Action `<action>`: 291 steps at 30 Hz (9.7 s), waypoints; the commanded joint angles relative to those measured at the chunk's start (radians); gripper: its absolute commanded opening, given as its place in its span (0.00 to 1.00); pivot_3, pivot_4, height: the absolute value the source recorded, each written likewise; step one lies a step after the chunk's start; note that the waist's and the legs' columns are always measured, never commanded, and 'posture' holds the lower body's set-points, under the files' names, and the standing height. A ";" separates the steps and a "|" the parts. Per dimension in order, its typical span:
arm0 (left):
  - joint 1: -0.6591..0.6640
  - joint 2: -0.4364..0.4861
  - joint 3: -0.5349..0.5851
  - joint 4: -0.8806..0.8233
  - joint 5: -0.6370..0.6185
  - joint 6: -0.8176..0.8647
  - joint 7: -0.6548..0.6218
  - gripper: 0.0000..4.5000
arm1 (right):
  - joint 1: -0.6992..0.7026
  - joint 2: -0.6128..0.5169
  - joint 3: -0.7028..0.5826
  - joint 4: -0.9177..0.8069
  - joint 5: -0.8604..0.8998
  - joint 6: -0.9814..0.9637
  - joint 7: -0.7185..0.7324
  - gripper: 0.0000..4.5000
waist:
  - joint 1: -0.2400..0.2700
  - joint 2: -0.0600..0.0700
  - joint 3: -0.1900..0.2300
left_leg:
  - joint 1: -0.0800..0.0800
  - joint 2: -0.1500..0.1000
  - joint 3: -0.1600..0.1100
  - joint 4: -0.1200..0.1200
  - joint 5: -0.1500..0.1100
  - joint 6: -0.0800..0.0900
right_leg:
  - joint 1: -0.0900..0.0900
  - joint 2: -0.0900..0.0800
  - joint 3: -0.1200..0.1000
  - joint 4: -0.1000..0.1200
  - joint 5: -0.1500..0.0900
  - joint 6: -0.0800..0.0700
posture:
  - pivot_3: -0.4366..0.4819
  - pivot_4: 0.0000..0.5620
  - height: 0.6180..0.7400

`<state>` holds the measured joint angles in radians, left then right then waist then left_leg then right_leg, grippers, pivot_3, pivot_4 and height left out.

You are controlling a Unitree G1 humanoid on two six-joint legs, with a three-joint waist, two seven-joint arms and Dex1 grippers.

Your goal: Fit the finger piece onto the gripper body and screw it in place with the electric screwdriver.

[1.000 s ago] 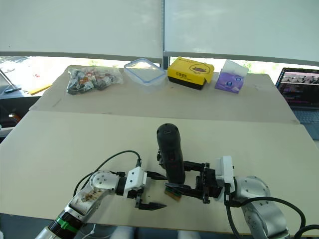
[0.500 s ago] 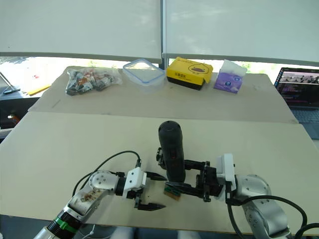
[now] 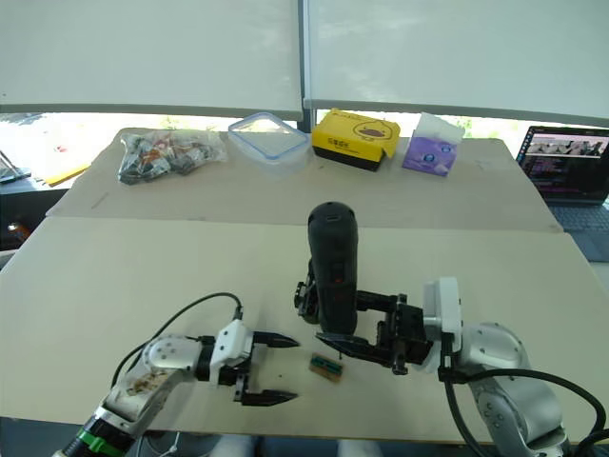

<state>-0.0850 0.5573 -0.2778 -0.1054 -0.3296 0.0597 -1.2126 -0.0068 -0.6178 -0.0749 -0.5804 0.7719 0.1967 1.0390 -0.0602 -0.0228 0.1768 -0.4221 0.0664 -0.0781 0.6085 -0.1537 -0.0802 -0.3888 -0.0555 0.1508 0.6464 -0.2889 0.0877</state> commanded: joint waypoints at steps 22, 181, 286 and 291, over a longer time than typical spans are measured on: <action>-0.133 0.007 0.304 -0.102 -0.296 0.127 0.056 1.00 | -0.418 -0.099 -0.242 0.071 0.391 0.258 -0.289 0.43 | 0.013 -0.001 0.003 | -0.002 0.000 0.000 0.000 0.000 0.000 | -0.001 0.000 0.000 0.000 0.003 0.006 | 0.48 0.27 1.00; -0.085 -0.044 0.136 -0.091 -0.058 0.102 0.138 1.00 | -0.493 0.174 0.020 0.215 0.009 0.283 -0.092 0.43 | 0.012 0.000 0.005 | -0.005 0.000 0.000 -0.002 0.000 0.000 | -0.005 0.000 -0.001 0.000 0.003 0.006 | 0.48 0.27 1.00; -0.047 -0.057 0.120 -0.057 -0.046 0.052 0.125 1.00 | -0.492 0.170 0.008 0.192 0.043 0.277 -0.097 0.43 | 0.012 0.000 0.005 | -0.006 0.000 0.000 -0.002 0.000 0.000 | -0.006 0.000 -0.001 0.000 0.003 0.006 | 0.48 0.27 1.00; -0.047 -0.058 0.118 -0.055 -0.045 0.050 0.122 1.00 | -0.481 0.162 0.021 0.193 0.020 0.272 -0.097 0.43 | 0.012 0.000 0.005 | -0.006 0.000 0.000 -0.002 0.000 0.000 | -0.006 0.000 -0.001 0.000 0.003 0.006 | 0.48 0.27 1.00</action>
<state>-0.1369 0.5018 -0.1562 -0.1570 -0.3762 0.1346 -1.0828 -0.4826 -0.4537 -0.0319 -0.3434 0.7699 0.4858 0.9384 -0.0482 -0.0230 0.1820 -0.4283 0.0664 -0.0782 0.6068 -0.1537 -0.0801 -0.3952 -0.0555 0.1501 0.6461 -0.2858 0.0937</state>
